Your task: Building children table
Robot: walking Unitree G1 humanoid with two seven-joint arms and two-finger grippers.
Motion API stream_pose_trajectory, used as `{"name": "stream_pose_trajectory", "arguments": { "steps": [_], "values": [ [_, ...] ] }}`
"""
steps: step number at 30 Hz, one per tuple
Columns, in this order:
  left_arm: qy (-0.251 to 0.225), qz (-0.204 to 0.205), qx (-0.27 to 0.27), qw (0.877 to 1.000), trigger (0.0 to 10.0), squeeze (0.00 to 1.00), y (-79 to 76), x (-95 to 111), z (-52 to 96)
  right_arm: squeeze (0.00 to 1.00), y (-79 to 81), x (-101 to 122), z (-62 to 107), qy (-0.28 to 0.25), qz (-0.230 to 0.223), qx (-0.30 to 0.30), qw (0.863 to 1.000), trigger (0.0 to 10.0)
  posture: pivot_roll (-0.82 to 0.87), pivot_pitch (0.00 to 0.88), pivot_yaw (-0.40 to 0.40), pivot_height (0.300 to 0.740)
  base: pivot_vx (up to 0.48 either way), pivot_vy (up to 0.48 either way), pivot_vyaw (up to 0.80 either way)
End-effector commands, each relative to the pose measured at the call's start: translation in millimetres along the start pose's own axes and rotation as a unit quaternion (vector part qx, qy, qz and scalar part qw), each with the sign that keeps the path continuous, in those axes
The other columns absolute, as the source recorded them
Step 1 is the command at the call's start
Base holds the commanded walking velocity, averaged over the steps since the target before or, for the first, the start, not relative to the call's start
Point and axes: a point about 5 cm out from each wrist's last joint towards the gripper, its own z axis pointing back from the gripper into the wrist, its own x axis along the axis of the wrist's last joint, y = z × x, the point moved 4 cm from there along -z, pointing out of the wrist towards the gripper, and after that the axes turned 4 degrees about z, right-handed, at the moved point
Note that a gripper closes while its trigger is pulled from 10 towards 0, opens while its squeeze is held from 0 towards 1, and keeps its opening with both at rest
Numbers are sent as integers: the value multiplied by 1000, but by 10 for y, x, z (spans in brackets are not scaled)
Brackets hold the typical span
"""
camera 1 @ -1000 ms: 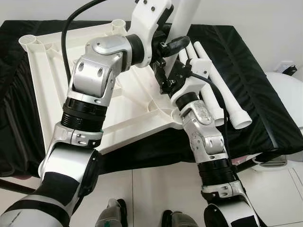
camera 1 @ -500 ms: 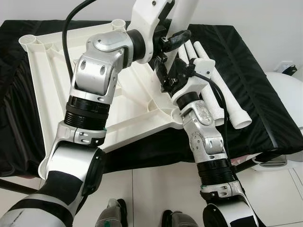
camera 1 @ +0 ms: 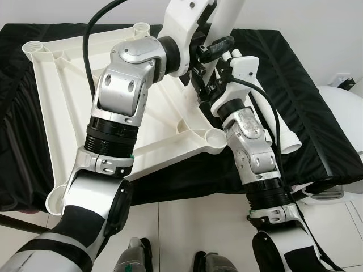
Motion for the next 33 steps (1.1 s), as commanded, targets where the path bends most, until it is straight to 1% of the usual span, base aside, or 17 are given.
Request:
{"name": "stream_pose_trajectory", "arguments": {
  "steps": [1, 5, 6, 7, 9, 14, 22, 23, 24, 25, 31, 33],
  "values": [
    [-24, -2, 142, 990, 10000, 0, 243, 89, 29, 0, 10, 0, -8, -1, 4, 4, 1000, 10000, 30, 162, -58, 740, 0, 0, 0],
    [-25, -3, 138, 990, 10000, 0, 225, 102, 19, 0, 0, -13, -20, 2, 6, 6, 1000, 10000, 31, 163, -55, 740, 0, 0, 0],
    [-26, -4, 137, 990, 10000, 0, 221, 111, 15, 0, -10, -27, -23, 6, 5, 5, 1000, 1333, 32, 165, -56, 740, 0, 0, 0],
    [-27, -5, 136, 990, 10000, 0, 219, 119, 14, 0, -15, -44, -20, 9, 2, 5, 1000, 0, 33, 165, -56, 740, 0, 0, 0],
    [-27, -5, 136, 990, 10000, 0, 219, 119, 14, 0, -15, -44, -20, 9, 2, 5, 1000, 0, 33, 165, -56, 740, 0, 0, 0],
    [-28, -8, 134, 991, 10000, 0, 213, 130, 16, 0, -26, -107, 4, 19, -16, 4, 1000, 0, 32, 165, -53, 740, 0, 0, 0],
    [-28, -12, 126, 992, 10000, 0, 183, 133, 7, 0, -53, -114, -3, 22, -16, 0, 1000, 0, 30, 165, -52, 740, 0, 0, 0],
    [-31, -6, 123, 992, 10000, 63, 168, 134, 4, 0, -70, -112, -11, 23, -14, -2, 1000, 10000, 30, 164, -53, 740, 0, 0, 0],
    [-35, 6, 124, 992, 10000, 1000, 169, 133, 7, 0, -85, -111, -18, 23, -14, -5, 1000, 10000, 30, 161, -52, 740, 0, 0, 0],
    [-38, 13, 126, 991, 10000, 1000, 174, 132, 12, 0, -94, -108, -24, 23, -15, -7, 1000, 10000, 31, 160, -52, 740, 0, 0, 0],
    [-39, 19, 122, 992, 10000, 1000, 179, 126, 24, 0, -108, -109, -32, 22, -19, -10, 1000, 10000, 30, 155, -52, 740, 0, 0, 0],
    [-41, 24, 112, 993, 10000, 1000, 164, 129, 24, 0, -155, -109, -32, 22, -19, -18, 999, 10000, 31, 149, -52, 740, 0, 0, 0]
  ]
}}
